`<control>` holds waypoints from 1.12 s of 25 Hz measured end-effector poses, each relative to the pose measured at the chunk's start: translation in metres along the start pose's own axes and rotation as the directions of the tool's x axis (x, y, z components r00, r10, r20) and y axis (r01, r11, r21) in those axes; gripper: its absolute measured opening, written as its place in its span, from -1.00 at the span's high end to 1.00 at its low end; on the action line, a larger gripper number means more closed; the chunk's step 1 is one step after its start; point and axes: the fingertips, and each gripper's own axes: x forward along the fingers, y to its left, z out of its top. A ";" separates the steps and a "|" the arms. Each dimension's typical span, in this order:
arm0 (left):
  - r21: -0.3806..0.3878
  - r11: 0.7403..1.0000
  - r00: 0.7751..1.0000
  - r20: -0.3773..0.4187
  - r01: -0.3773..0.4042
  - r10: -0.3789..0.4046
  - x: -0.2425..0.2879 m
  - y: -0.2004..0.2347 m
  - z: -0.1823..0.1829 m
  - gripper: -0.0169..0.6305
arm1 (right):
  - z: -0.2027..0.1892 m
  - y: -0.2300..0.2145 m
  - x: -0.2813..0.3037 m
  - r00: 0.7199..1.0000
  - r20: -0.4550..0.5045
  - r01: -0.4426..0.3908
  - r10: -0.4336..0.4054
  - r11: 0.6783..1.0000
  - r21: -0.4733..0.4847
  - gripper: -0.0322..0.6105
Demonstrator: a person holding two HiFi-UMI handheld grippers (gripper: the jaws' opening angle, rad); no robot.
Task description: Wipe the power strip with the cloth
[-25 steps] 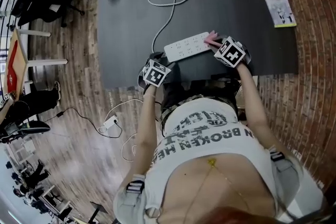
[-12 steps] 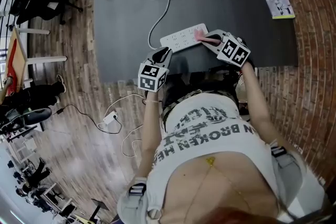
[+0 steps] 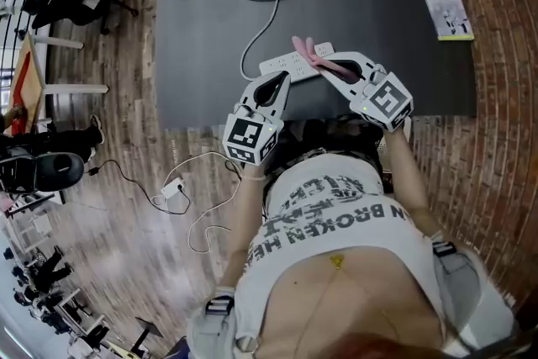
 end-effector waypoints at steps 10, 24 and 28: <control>0.027 0.999 0.986 0.162 0.026 -0.030 -0.013 -0.032 0.083 0.92 | 0.066 0.007 -0.031 0.973 0.194 0.108 -0.124 0.990 0.089 0.85; 0.077 0.994 0.982 0.168 0.073 -0.085 -0.018 -0.053 0.110 0.92 | 0.090 0.010 -0.040 0.970 0.205 0.118 -0.129 0.991 0.066 0.85; 0.067 0.994 0.984 0.155 0.084 -0.094 -0.017 -0.057 0.105 0.92 | 0.089 0.011 -0.042 0.972 0.198 0.118 -0.128 0.991 0.063 0.85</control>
